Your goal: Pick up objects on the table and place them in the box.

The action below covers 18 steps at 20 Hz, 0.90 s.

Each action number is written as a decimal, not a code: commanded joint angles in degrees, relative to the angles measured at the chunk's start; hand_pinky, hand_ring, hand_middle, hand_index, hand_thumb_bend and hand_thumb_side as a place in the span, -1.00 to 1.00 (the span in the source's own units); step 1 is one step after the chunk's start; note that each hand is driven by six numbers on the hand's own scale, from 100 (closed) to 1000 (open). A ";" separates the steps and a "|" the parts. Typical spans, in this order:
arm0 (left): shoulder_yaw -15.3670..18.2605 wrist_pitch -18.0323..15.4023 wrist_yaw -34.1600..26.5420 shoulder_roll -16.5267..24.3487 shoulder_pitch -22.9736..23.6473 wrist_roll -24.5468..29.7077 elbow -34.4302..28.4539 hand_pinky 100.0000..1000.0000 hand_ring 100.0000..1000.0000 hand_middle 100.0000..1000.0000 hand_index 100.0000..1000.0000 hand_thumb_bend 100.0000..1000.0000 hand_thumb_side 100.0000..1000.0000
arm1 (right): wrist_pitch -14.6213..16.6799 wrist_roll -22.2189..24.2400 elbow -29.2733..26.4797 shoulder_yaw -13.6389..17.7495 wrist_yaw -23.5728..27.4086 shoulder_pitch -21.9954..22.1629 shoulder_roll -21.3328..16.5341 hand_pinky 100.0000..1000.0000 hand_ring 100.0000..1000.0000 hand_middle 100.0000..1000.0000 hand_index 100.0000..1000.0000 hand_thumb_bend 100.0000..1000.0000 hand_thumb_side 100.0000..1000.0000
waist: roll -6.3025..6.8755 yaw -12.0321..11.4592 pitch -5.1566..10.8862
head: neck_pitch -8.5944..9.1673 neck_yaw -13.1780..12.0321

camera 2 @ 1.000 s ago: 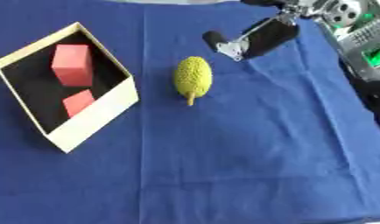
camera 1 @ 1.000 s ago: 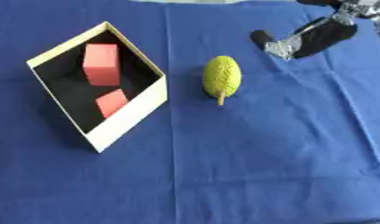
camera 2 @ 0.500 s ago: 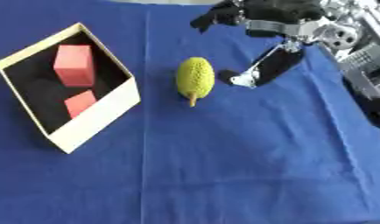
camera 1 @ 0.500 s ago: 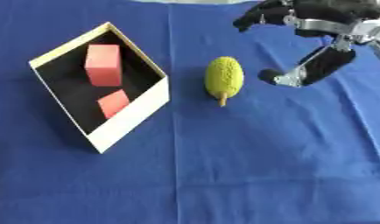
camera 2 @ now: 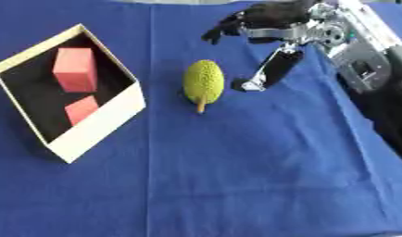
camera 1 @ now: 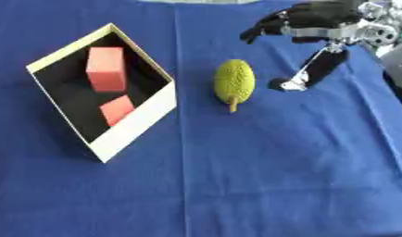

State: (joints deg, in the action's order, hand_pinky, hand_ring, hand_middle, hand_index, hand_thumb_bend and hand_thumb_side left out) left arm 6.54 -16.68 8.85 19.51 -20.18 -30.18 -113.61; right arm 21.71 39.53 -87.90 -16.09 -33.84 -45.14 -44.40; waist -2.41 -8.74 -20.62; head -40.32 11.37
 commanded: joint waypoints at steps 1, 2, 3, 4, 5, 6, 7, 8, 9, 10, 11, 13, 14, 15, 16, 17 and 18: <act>-0.06 0.07 -0.37 0.68 -0.58 0.39 -0.99 0.35 0.53 0.45 0.56 -0.86 0.34 | 1.21 -1.24 4.70 -0.05 -3.39 -2.08 1.12 0.73 0.86 0.63 1.00 -0.53 -0.36 | 0.28 -0.10 0.92 | 0.16 0.51; -0.08 0.09 -0.42 0.64 -0.59 0.43 -0.99 0.35 0.53 0.45 0.56 -0.87 0.34 | 1.51 -1.78 6.05 -0.16 -4.12 -2.51 1.77 0.73 0.85 0.63 1.00 -0.52 -0.36 | 0.30 -0.12 0.87 | 0.17 0.59; -0.11 0.10 -0.46 0.59 -0.61 0.50 -0.99 0.35 0.53 0.45 0.56 -0.87 0.34 | 1.88 -2.15 7.24 -0.31 -4.78 -2.88 2.38 0.73 0.85 0.63 1.00 -0.53 -0.34 | 0.31 -0.15 0.81 | 0.18 0.65; -0.14 0.10 -0.50 0.54 -0.63 0.57 -0.99 0.35 0.53 0.45 0.56 -0.86 0.34 | 2.36 -2.36 8.30 -0.50 -5.33 -3.19 2.93 0.73 0.85 0.62 1.00 -0.54 -0.33 | 0.32 -0.18 0.76 | 0.16 0.66; -0.14 0.11 -0.54 0.49 -0.64 0.61 -0.99 0.35 0.53 0.45 0.56 -0.87 0.34 | 2.91 -2.41 9.15 -0.69 -5.69 -3.44 3.41 0.73 0.85 0.62 1.00 -0.54 -0.33 | 0.32 -0.22 0.71 | 0.14 0.64; -0.13 0.12 -0.57 0.45 -0.64 0.62 -0.99 0.35 0.53 0.45 0.56 -0.87 0.34 | 3.43 -2.39 9.82 -0.81 -5.93 -3.65 3.79 0.73 0.85 0.62 1.00 -0.54 -0.33 | 0.31 -0.24 0.67 | 0.11 0.61; -0.12 0.13 -0.60 0.40 -0.66 0.62 -0.99 0.35 0.53 0.45 0.56 -0.87 0.34 | 3.92 -2.27 10.42 -0.94 -6.11 -3.81 4.15 0.72 0.85 0.62 1.00 -0.54 -0.32 | 0.30 -0.28 0.63 | 0.06 0.55; -0.11 0.13 -0.62 0.36 -0.69 0.63 -0.99 0.35 0.53 0.45 0.56 -0.87 0.34 | 4.37 -2.10 10.99 -1.05 -6.26 -3.97 4.44 0.72 0.85 0.62 1.00 -0.54 -0.32 | 0.28 -0.31 0.60 | 0.02 0.50; -0.10 0.13 -0.64 0.32 -0.73 0.62 -0.99 0.35 0.53 0.45 0.56 -0.87 0.34 | 4.76 -1.90 11.64 -1.10 -6.27 -4.08 4.76 0.72 0.85 0.61 1.00 -0.56 -0.32 | 0.27 -0.37 0.58 | -0.01 0.44; -0.10 0.13 -0.67 0.28 -0.76 0.61 -0.99 0.35 0.53 0.45 0.56 -0.87 0.34 | 5.10 -1.69 12.34 -1.06 -6.18 -4.21 5.09 0.72 0.85 0.60 1.00 -0.56 -0.33 | 0.27 -0.41 0.56 | 0.00 0.40; -0.10 0.14 -0.69 0.25 -0.77 0.61 -0.99 0.35 0.53 0.45 0.56 -0.87 0.34 | 5.39 -1.49 12.98 -0.98 -6.13 -4.37 5.42 0.72 0.85 0.59 1.00 -0.56 -0.34 | 0.26 -0.44 0.54 | 0.01 0.38; -0.13 0.16 -0.73 0.19 -0.81 0.63 -0.99 0.35 0.53 0.45 0.56 -0.87 0.35 | 5.83 -1.25 14.20 -0.76 -6.31 -4.84 6.13 0.72 0.83 0.54 0.99 -0.52 -0.36 | 0.26 -0.47 0.50 | 0.00 0.38; -0.16 0.19 -0.76 0.15 -0.83 0.66 -0.99 0.35 0.53 0.45 0.56 -0.87 0.35 | 6.00 -1.24 14.94 -0.68 -6.67 -5.20 6.56 0.72 0.82 0.50 0.98 -0.52 -0.36 | 0.26 -0.48 0.48 | -0.03 0.37; -0.20 0.21 -0.78 0.12 -0.85 0.71 -0.99 0.35 0.53 0.45 0.56 -0.87 0.35 | 6.16 -1.34 15.81 -0.60 -7.11 -5.63 7.04 0.71 0.81 0.45 0.97 -0.50 -0.37 | 0.27 -0.48 0.45 | -0.06 0.38; -0.23 0.22 -0.81 0.09 -0.87 0.76 -0.99 0.35 0.53 0.45 0.56 -0.87 0.35 | 6.38 -1.53 16.66 -0.54 -7.66 -6.05 7.46 0.71 0.80 0.43 0.96 -0.49 -0.38 | 0.28 -0.47 0.43 | -0.08 0.37; -0.26 0.23 -0.84 0.03 -0.90 0.80 -0.99 0.35 0.53 0.45 0.56 -0.87 0.35 | 6.64 -1.78 17.59 -0.50 -8.29 -6.53 7.96 0.70 0.76 0.30 0.92 -0.48 -0.38 | 0.29 -0.48 0.40 | -0.13 0.39; -0.30 0.24 -0.89 -0.02 -0.92 0.84 -0.99 0.35 0.53 0.45 0.56 -0.87 0.35 | 6.91 -2.11 18.59 -0.44 -8.86 -6.99 8.48 0.69 0.74 0.22 0.87 -0.49 -0.40 | 0.30 -0.49 0.36 | -0.15 0.40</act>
State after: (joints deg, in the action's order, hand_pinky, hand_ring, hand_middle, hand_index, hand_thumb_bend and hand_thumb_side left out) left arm 6.20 -16.38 8.10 18.98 -20.38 -29.56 -113.61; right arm 27.80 37.27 -69.95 -17.29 -41.82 -50.92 -35.48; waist -2.26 -9.18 -21.27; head -40.34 11.80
